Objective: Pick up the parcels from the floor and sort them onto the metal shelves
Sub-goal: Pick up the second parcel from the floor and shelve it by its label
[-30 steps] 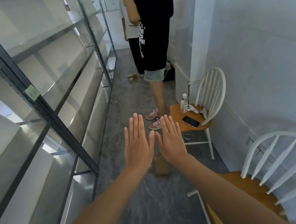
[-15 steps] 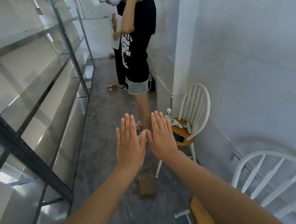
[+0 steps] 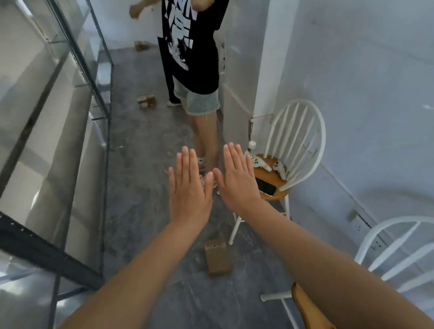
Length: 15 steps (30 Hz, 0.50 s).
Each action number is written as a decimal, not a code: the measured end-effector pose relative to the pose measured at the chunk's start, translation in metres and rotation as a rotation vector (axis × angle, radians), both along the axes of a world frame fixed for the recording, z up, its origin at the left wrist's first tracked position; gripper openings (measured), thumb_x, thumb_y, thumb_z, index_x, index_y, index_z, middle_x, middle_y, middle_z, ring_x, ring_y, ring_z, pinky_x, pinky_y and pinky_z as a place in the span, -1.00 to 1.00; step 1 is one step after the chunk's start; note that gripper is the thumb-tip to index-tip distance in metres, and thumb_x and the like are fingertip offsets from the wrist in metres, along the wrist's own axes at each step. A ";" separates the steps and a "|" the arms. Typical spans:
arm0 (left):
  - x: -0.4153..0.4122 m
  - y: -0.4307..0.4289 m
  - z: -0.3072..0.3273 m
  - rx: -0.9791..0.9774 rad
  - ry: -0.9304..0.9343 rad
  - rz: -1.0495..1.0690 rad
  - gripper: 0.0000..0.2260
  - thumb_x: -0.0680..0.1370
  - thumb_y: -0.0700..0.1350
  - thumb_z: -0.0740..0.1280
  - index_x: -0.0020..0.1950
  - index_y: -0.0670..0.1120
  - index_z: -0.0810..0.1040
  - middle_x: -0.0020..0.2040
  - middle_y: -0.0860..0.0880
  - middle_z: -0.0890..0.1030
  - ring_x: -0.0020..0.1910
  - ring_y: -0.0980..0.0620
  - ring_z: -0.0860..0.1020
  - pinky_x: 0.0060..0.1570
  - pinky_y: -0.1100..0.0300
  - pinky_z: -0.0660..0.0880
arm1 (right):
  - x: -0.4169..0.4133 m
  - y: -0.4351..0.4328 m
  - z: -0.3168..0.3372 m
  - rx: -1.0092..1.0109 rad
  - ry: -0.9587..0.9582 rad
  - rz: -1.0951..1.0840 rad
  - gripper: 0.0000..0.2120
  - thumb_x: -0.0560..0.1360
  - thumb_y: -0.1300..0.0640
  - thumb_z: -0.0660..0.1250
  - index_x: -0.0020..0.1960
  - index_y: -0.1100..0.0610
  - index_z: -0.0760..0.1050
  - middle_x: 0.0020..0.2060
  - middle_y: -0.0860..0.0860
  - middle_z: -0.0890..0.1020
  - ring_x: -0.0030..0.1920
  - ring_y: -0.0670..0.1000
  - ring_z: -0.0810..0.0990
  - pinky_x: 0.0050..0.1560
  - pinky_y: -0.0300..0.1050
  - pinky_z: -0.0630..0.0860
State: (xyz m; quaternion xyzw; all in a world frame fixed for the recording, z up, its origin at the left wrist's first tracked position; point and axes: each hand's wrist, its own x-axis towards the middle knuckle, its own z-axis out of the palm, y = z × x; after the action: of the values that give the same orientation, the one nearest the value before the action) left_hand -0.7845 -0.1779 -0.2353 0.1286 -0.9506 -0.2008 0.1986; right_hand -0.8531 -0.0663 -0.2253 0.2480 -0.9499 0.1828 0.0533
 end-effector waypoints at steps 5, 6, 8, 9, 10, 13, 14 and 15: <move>-0.018 -0.027 -0.019 -0.006 -0.029 -0.008 -0.42 0.72 0.09 -0.03 0.66 -0.14 -0.10 0.68 -0.09 -0.11 0.65 0.01 -0.17 0.62 -0.02 -0.20 | -0.018 -0.026 -0.016 0.008 -0.047 -0.025 -0.39 0.72 -0.06 -0.08 0.64 0.22 -0.14 0.65 0.11 -0.09 0.64 0.06 -0.20 0.58 0.00 -0.29; -0.021 -0.031 -0.022 -0.004 -0.038 -0.001 -0.41 0.72 0.09 -0.03 0.66 -0.15 -0.10 0.68 -0.10 -0.10 0.65 0.00 -0.16 0.61 -0.01 -0.21 | -0.020 -0.030 -0.019 0.002 -0.071 -0.027 -0.39 0.72 -0.06 -0.08 0.64 0.22 -0.14 0.65 0.11 -0.09 0.64 0.06 -0.20 0.59 0.00 -0.28; -0.024 -0.036 -0.028 0.009 -0.064 -0.001 -0.40 0.71 0.12 -0.06 0.66 -0.14 -0.11 0.68 -0.09 -0.12 0.65 0.01 -0.18 0.59 0.03 -0.26 | -0.024 -0.036 -0.025 0.000 -0.110 -0.021 -0.39 0.73 -0.06 -0.08 0.65 0.21 -0.15 0.65 0.10 -0.09 0.64 0.05 -0.21 0.60 0.02 -0.27; -0.026 -0.038 -0.032 0.008 -0.077 -0.007 -0.40 0.71 0.12 -0.07 0.67 -0.13 -0.12 0.68 -0.08 -0.13 0.65 0.02 -0.18 0.59 0.04 -0.27 | -0.027 -0.038 -0.028 0.000 -0.119 -0.016 -0.40 0.73 -0.06 -0.08 0.65 0.21 -0.15 0.65 0.10 -0.10 0.64 0.05 -0.21 0.61 0.02 -0.26; -0.029 -0.040 -0.035 0.003 -0.089 -0.009 -0.40 0.71 0.12 -0.06 0.67 -0.13 -0.12 0.68 -0.08 -0.14 0.65 0.01 -0.18 0.60 0.03 -0.26 | -0.031 -0.040 -0.031 -0.003 -0.128 -0.013 -0.40 0.73 -0.06 -0.08 0.65 0.21 -0.15 0.65 0.10 -0.10 0.64 0.04 -0.21 0.61 0.01 -0.26; -0.043 -0.041 -0.044 0.012 -0.120 0.018 -0.41 0.72 0.09 -0.02 0.67 -0.15 -0.09 0.69 -0.10 -0.10 0.66 -0.01 -0.14 0.61 -0.01 -0.22 | -0.046 -0.042 -0.039 -0.014 -0.155 -0.001 -0.40 0.73 -0.06 -0.07 0.64 0.21 -0.15 0.65 0.10 -0.10 0.64 0.04 -0.20 0.60 0.01 -0.26; -0.049 -0.039 -0.046 0.024 -0.132 0.030 -0.41 0.72 0.09 -0.01 0.66 -0.15 -0.09 0.69 -0.10 -0.09 0.66 -0.02 -0.14 0.61 -0.01 -0.22 | -0.052 -0.042 -0.043 -0.015 -0.163 0.005 -0.40 0.73 -0.06 -0.07 0.64 0.21 -0.15 0.65 0.10 -0.10 0.64 0.04 -0.20 0.60 0.01 -0.26; -0.055 -0.037 -0.048 0.033 -0.143 0.039 -0.41 0.72 0.09 -0.01 0.66 -0.15 -0.09 0.69 -0.10 -0.09 0.66 -0.02 -0.13 0.61 -0.01 -0.21 | -0.059 -0.040 -0.047 -0.013 -0.170 0.011 -0.40 0.73 -0.05 -0.07 0.64 0.22 -0.15 0.65 0.10 -0.09 0.64 0.04 -0.20 0.61 0.01 -0.26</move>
State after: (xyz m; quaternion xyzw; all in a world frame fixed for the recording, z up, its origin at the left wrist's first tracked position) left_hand -0.8392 -0.2153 -0.2834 0.1645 -0.9563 -0.2029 0.1317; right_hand -0.9120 -0.1064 -0.2718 0.2364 -0.9484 0.2095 -0.0270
